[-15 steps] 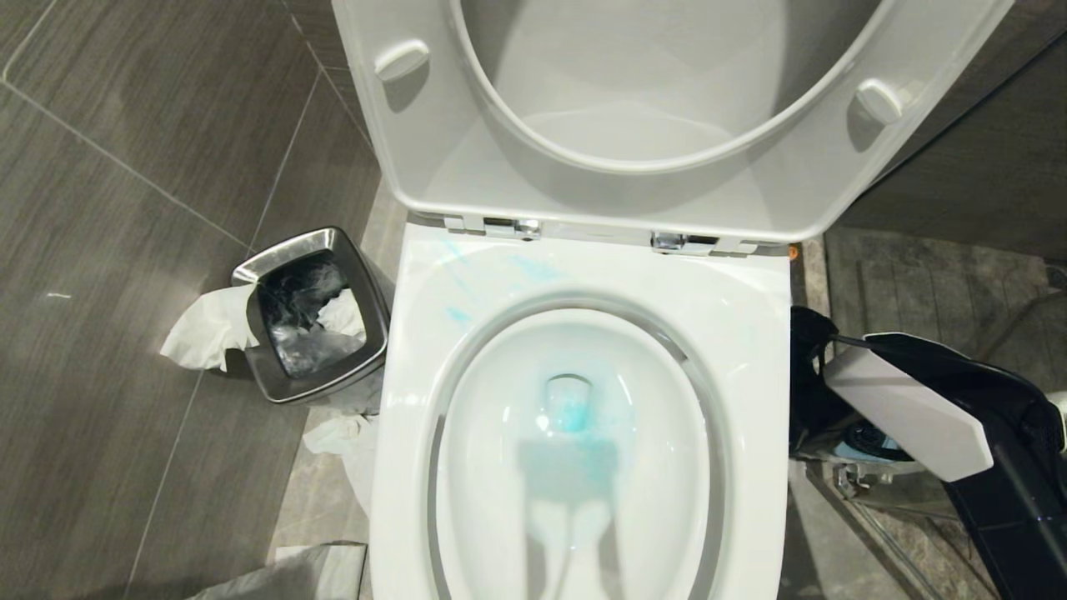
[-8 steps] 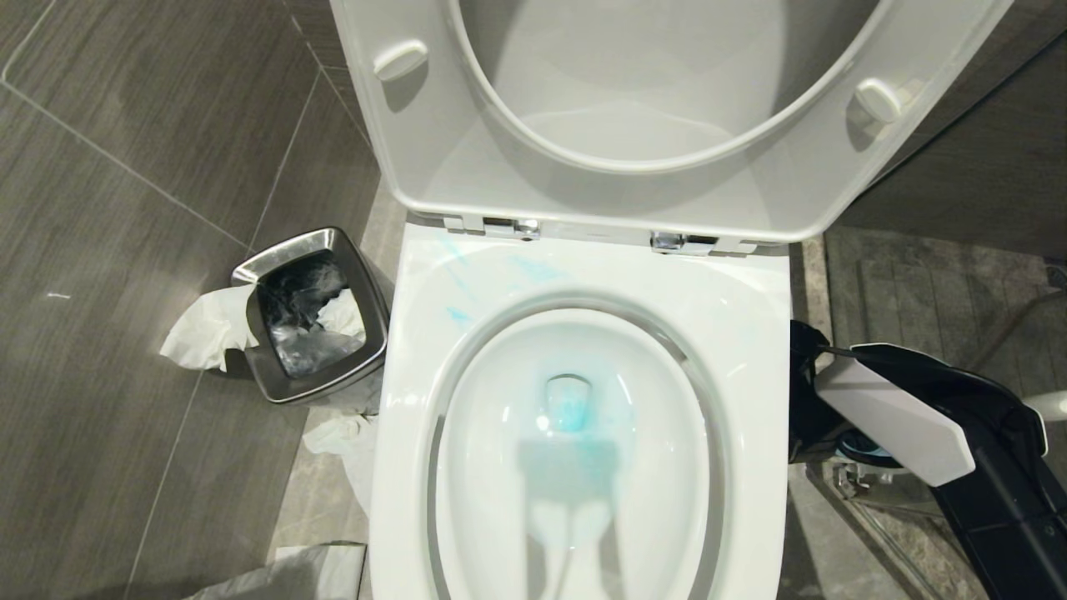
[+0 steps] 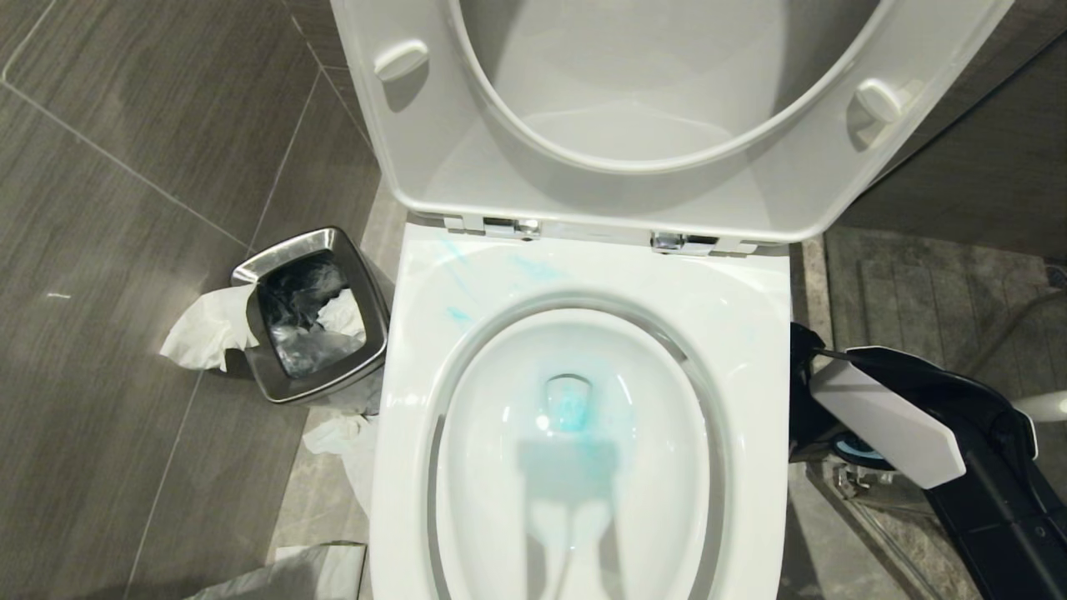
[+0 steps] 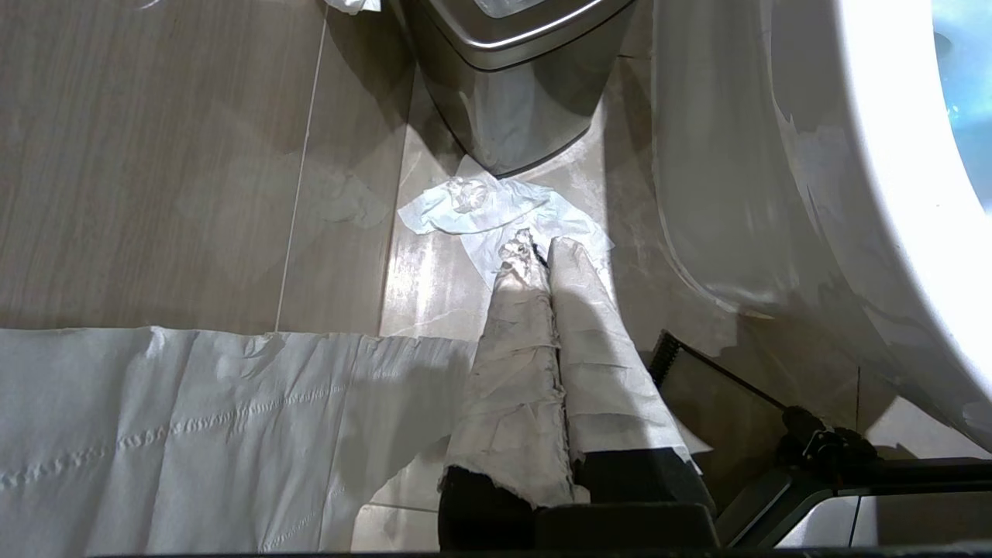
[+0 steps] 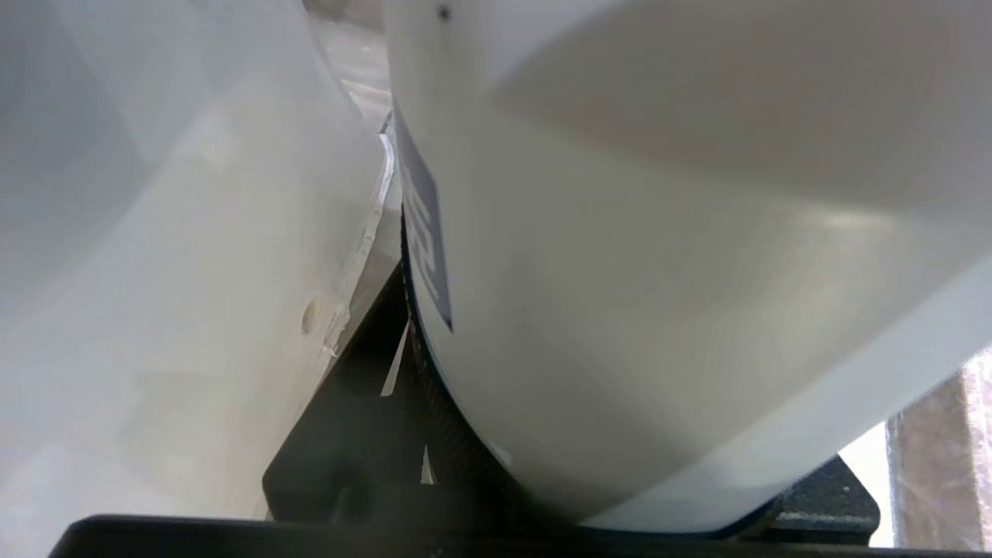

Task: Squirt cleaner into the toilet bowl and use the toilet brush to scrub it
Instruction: Place the cleaning agent on the floor

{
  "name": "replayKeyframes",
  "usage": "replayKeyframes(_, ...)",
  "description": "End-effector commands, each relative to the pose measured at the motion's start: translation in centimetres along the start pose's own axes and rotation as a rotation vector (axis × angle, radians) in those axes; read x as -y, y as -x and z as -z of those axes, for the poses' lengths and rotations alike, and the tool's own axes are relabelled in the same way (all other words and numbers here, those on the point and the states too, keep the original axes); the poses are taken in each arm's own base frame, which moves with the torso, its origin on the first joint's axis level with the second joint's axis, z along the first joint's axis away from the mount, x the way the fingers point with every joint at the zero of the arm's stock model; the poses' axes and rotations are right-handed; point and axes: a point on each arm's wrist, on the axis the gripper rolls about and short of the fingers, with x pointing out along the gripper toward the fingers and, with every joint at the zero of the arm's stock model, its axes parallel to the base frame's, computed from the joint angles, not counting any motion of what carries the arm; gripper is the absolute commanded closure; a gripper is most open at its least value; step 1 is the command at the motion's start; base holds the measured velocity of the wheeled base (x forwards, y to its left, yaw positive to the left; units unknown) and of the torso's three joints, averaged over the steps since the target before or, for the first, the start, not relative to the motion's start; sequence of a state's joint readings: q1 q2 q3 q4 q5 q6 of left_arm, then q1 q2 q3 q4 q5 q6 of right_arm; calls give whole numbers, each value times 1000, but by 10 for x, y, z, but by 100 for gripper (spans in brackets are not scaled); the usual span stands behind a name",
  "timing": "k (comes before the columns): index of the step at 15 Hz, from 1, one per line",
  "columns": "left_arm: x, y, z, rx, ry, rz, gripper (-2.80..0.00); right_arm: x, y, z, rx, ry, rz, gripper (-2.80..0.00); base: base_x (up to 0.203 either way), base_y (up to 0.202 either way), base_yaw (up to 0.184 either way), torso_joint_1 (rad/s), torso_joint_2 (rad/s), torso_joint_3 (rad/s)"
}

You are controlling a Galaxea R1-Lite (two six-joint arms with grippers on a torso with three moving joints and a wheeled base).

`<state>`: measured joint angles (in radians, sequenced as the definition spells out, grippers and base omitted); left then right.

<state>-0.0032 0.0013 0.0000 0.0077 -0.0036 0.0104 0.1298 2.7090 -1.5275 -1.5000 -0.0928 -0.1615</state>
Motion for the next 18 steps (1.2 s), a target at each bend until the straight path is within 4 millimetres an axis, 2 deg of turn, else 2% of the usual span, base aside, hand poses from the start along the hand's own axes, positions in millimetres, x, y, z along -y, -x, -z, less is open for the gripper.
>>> replayKeyframes(1, 0, 0, 0, 0, 0, -1, 0, -1, 1, 4, 0, 1, -1, 0, 0, 0, 0, 0, 0, 0)
replayKeyframes(7, 0, 0, 0, 0, 0, 0, 0, -3, 2, 9, -8, 1, -6, 0, 0, 0, 0, 0, 0, 0)
replayKeyframes(8, 0, 0, 0, 0, 0, 1, 0, -3, 2, 9, -8, 1, -7, -184, 0, 0, 0, 0, 0, 0)
replayKeyframes(9, 0, 0, 0, 0, 0, 1, 0, -4, 2, 8, -6, 0, -8, -280, 0, 0, 0, 0, 0, 0)
replayKeyframes(15, 0, 0, 0, 0, 0, 1, 0, -5, 6, 2, 0, -1, -11, -280, 0, 0, 0, 0, 0, 0)
replayKeyframes(18, 0, 0, 0, 0, 0, 1, 0, -5, 23, 4, -81, 7, -29, -280, 0, 0, 0, 0, 0, 0)
